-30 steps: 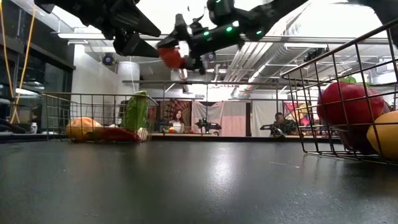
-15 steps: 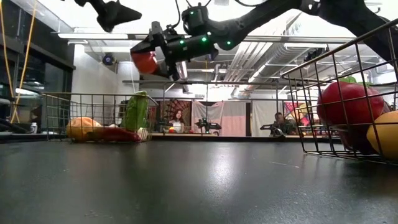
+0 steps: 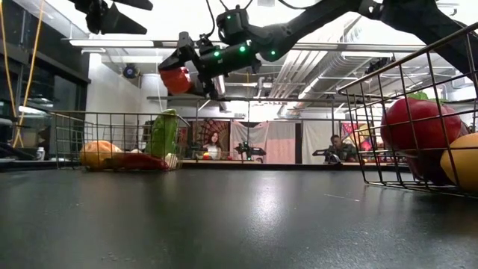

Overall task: Sort produce into baskets
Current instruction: Put the orange pumpkin into the top wire basket

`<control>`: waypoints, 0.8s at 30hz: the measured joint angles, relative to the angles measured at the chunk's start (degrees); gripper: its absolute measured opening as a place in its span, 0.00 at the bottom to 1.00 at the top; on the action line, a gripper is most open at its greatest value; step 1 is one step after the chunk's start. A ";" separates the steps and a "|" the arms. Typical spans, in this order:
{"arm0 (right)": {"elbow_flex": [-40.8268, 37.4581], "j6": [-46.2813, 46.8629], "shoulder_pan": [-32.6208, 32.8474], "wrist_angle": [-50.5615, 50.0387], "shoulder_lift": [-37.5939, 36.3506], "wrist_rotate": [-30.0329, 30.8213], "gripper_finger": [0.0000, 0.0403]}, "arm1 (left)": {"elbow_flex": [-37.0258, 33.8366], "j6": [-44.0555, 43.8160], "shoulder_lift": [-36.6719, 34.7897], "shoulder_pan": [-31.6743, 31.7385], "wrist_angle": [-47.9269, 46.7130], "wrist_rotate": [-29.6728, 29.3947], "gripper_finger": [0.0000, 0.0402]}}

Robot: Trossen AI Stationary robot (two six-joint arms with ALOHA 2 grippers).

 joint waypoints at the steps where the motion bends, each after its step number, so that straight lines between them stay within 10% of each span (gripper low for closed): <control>1: 0.00 0.96 0.00 -0.02 0.00 0.22 0.95 | 0.00 0.02 0.00 -0.28 0.02 -1.00 0.98; 7: -0.02 -1.90 0.37 -0.45 0.00 2.46 0.96 | -0.02 -0.18 -0.94 -2.06 -1.62 -8.59 0.98; 24: -0.09 -8.35 2.12 -1.24 0.00 5.39 0.99 | -0.04 -6.31 -6.69 -3.81 -7.86 -4.38 0.98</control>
